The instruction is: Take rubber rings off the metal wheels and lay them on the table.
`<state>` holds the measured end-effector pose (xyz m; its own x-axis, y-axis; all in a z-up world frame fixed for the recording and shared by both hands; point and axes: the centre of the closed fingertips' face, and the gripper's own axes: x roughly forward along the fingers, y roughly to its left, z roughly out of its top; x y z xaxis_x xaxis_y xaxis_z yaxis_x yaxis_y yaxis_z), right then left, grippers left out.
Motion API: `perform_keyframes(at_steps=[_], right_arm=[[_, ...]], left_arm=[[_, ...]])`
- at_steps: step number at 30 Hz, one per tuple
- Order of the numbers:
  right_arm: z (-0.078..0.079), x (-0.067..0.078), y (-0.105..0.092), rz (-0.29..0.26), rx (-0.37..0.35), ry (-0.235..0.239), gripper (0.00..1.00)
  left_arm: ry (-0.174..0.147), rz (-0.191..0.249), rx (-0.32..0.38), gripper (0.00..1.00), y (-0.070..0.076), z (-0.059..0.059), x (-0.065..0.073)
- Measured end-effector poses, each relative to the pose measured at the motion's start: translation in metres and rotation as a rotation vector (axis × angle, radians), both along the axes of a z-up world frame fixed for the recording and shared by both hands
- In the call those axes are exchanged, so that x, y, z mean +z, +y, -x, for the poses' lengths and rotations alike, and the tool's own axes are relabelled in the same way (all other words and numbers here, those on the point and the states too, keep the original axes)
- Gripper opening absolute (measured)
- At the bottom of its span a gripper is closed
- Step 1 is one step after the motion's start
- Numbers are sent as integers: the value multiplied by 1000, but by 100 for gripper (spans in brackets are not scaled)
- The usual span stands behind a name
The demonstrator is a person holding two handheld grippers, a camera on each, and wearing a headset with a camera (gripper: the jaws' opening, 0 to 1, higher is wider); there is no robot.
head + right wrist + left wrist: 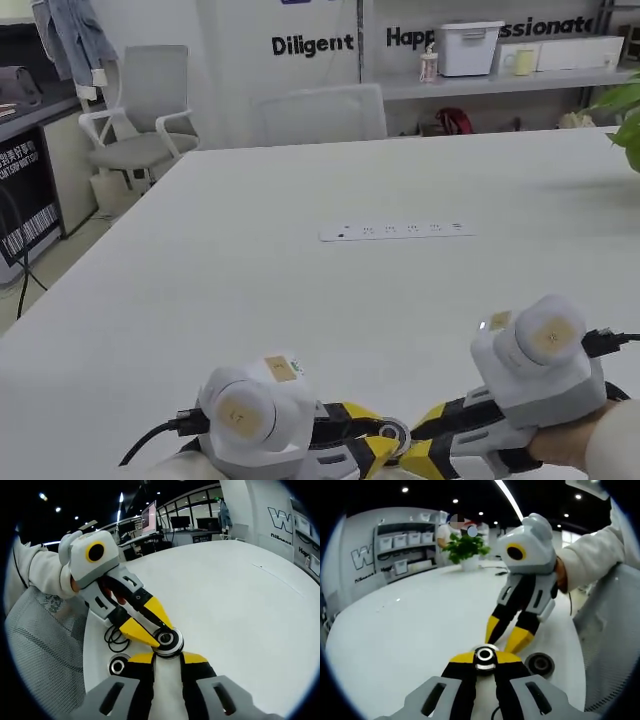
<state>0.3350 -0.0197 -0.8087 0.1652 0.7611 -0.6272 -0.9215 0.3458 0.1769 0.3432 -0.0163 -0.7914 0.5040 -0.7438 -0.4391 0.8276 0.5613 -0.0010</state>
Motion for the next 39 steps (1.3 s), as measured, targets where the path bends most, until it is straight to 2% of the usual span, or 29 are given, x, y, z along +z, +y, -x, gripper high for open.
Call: perform_keyframes(at_steps=[6, 8, 9, 10, 16, 19, 22, 24, 25, 26, 28, 39], right_arm=[[1, 1, 0, 2, 13, -6, 14], [0, -1, -5, 29, 30, -25, 4], [-1, 0, -5, 12, 14, -8, 0], [-7, 1, -7, 11, -18, -24, 0], [-2, 0, -5, 19, 12, -20, 0], [2, 1, -2, -1, 21, -8, 17], [1, -2, 1, 3, 22, -38, 19], [-2, 2, 5, -34, 9, -52, 21], [-1, 2, 7, -49, 5, -39, 22], [0, 2, 7, -53, 8, -33, 22], [0, -2, 4, -28, 17, -40, 20], [0, 1, 0, -30, 32, -37, 11]], left_arm=[[7, 5, 5, 13, 1, 1, 0], [11, 5, 10, 13, 2, 0, 0], [11, 6, 10, 13, 3, 0, 0], [12, 7, 9, 13, 2, 0, 0], [9, 6, 6, 13, 2, 1, 0], [7, 5, 3, 13, 2, 1, 0], [8, 7, 3, 13, 2, 1, 0], [8, 8, 3, 13, 2, 1, 0], [8, 9, 3, 13, 3, 1, 0], [9, 9, 2, 13, 3, 1, 0], [10, 11, 2, 13, 3, 1, 0], [20, 16, 10, 13, 4, 0, 0]])
